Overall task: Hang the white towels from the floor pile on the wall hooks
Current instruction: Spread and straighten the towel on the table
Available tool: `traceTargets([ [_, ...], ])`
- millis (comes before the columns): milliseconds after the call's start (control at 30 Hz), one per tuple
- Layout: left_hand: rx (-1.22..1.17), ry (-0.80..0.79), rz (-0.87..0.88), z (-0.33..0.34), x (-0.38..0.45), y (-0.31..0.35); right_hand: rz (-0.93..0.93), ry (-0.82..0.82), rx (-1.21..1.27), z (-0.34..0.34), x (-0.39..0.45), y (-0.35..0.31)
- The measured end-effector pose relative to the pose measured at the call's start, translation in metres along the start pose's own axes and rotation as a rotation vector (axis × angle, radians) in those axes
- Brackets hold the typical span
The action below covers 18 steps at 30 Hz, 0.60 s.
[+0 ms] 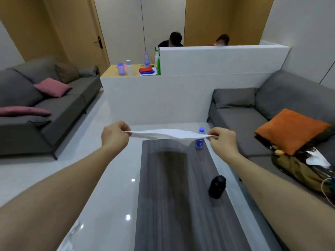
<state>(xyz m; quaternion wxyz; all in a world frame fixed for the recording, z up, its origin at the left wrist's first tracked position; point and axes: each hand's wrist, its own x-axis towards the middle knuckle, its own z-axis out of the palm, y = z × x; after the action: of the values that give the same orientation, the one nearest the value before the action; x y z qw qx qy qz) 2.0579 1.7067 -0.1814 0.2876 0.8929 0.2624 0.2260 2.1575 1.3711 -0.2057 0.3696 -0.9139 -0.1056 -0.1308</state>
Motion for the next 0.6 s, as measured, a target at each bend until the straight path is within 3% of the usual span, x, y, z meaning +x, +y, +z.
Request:
traceTargets([
  [367, 0.162, -0.361, -0.151, 0.077, -0.23, -0.108, 0.28, -0.355, -0.11, 0.041, -0.226, 0.149],
  [600, 0.271, -0.583, -0.17, 0.082, -0.363, -0.179, 0.413, -0.482, -0.209, 0.034, -0.382, 0.179],
])
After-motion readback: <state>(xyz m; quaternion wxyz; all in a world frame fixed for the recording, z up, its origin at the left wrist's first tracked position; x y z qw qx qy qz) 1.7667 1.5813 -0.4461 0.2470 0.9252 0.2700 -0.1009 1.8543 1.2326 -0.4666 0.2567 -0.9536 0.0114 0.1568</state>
